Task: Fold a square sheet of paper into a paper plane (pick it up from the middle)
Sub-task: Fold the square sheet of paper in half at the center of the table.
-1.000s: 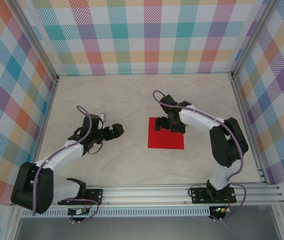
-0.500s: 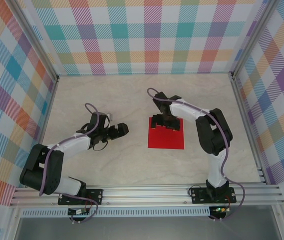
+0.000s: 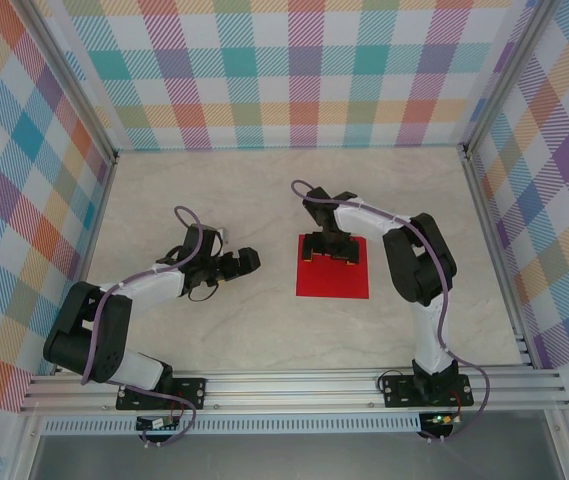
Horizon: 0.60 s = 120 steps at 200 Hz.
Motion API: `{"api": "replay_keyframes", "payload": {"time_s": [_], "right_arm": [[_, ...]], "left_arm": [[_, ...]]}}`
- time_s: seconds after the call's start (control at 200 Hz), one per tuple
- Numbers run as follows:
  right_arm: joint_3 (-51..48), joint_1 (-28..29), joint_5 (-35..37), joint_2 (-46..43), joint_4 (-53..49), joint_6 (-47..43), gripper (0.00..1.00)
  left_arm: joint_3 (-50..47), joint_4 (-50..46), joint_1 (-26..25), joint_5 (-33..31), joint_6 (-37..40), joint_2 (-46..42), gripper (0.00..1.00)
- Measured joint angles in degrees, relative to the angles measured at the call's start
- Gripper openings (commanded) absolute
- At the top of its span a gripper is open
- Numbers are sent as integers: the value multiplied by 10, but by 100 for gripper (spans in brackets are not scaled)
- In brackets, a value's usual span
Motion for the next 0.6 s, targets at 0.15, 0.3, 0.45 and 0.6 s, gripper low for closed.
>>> {"api": "replay_keyframes", "payload": {"time_s": [0.15,0.3,0.45,0.6], "right_arm": [[-3,0,0,-1,3,0,100],[-9,0,0,-4,9,0,100],[-16,0,1,-8,16,0,96],[-22,0,3,-13,21,-1,94]], "left_arm": [[0,-1,0,0,0,0,100],[3,-1,0,0,0,0,100],[4,-2,0,4,0,0,100],[4,-3,0,4,0,-8,100]]}}
